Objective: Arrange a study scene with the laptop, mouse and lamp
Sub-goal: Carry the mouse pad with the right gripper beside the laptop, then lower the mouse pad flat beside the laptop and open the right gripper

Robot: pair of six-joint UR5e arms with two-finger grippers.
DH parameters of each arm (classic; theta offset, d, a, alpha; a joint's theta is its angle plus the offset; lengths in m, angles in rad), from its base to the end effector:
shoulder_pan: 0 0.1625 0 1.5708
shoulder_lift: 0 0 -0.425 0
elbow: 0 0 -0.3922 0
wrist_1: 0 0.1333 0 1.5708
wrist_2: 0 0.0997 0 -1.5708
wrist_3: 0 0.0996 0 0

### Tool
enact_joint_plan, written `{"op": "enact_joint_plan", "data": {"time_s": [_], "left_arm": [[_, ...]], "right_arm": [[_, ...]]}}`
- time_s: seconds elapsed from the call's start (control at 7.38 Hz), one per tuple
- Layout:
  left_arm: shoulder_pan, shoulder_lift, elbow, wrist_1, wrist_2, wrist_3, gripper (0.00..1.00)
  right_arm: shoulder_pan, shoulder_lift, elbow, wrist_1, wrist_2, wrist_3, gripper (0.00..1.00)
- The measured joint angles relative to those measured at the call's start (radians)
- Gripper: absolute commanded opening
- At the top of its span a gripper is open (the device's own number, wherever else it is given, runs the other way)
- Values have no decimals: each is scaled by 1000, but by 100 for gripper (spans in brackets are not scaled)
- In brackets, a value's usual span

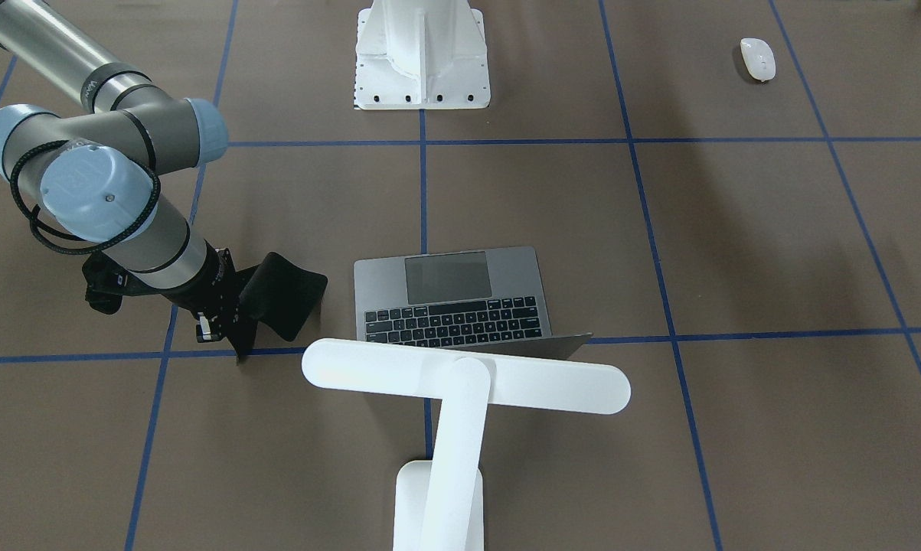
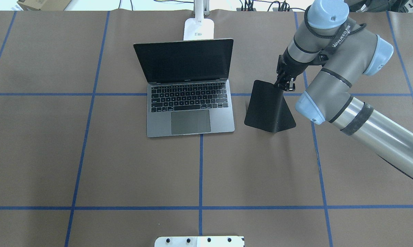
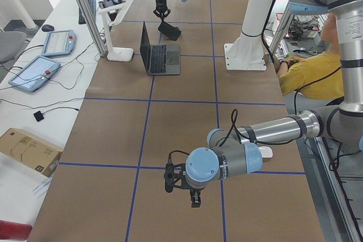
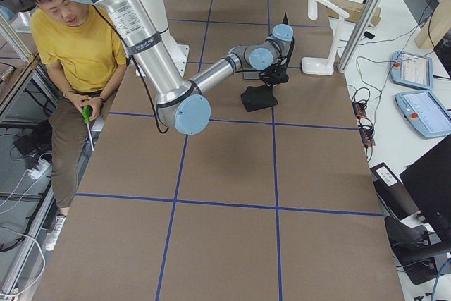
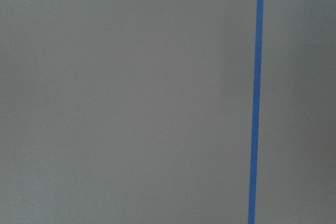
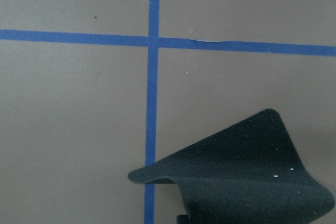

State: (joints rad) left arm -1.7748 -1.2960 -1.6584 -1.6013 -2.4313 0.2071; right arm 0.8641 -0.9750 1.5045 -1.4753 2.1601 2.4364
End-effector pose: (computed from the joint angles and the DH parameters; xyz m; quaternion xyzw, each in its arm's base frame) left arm -0.1292 -0.3392 0.7243 0.0152 0.4216 -0.0312 0.9061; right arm -0.3993 -0.5878 0.3250 -0.2766 -0.2940 0.6350 0.6587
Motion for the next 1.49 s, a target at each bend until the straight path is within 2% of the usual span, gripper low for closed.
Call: {"op": "enact_joint_plan", "data": {"time_s": [0.68,0.81,0.95,1.08,1.22,1.49], "left_arm": [[0,1,-2,0,0,0,100],[0,0,-2,0,0,0,100],[0,0,-3,0,0,0,100],[0,0,-3,0,0,0,100],[0,0,-3,0,0,0,100],[0,0,-3,0,0,0,100]], "right_arm": [[-59,24,-51,80,-79,71,2],[-59,15,-53,99,-81,61,17],[-58,2,-54,116,-81,30,41],[-57,-6,-55,124,-81,-10,76],[-56,-9,-55,126,-82,-52,98],[-59,-15,-58,127,-82,-127,99]]}}
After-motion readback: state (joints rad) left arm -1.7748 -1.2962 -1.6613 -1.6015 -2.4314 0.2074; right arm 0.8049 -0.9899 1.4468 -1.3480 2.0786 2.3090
